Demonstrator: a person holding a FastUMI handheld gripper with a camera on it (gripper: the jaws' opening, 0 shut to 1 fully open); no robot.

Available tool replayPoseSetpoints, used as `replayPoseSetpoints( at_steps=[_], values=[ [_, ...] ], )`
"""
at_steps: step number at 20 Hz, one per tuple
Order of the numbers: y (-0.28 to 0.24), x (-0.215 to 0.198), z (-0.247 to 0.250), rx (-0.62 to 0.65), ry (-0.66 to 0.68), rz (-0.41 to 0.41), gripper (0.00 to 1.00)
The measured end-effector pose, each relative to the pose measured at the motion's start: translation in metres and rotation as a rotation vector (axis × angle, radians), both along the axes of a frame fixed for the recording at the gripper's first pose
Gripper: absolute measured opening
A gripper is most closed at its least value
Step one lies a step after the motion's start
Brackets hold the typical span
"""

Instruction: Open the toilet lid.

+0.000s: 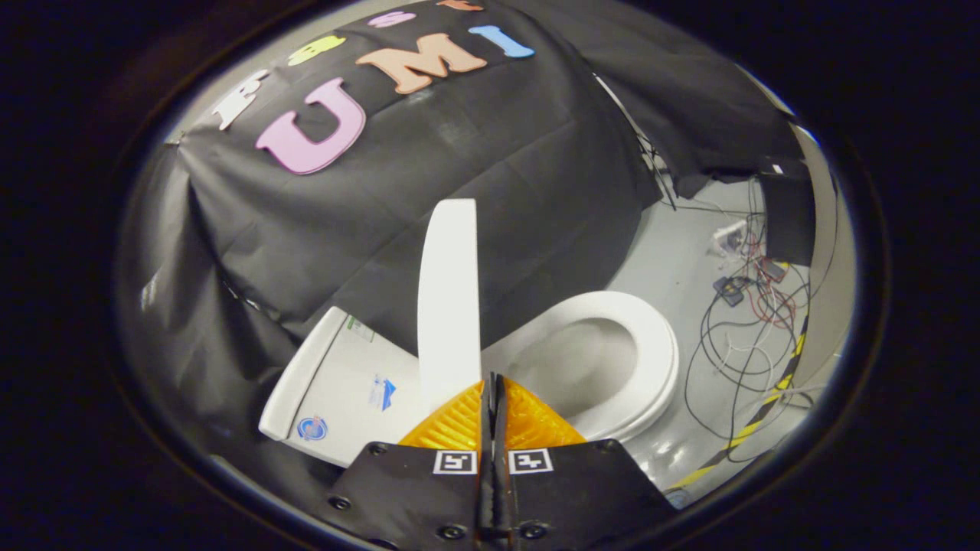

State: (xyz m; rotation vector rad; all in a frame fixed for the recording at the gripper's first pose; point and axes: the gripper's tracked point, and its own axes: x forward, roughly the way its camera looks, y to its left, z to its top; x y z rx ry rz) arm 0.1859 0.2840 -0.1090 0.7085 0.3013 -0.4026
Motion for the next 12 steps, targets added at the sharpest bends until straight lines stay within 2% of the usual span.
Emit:
replayPoseSetpoints(
  at_steps=[6,12],
  values=[
    [0.030,0.013,0.025,-0.084,-0.022,0.005,0.01],
    [0.063,0.032,0.046,-0.214,0.045,0.029,0.01]
  ],
)
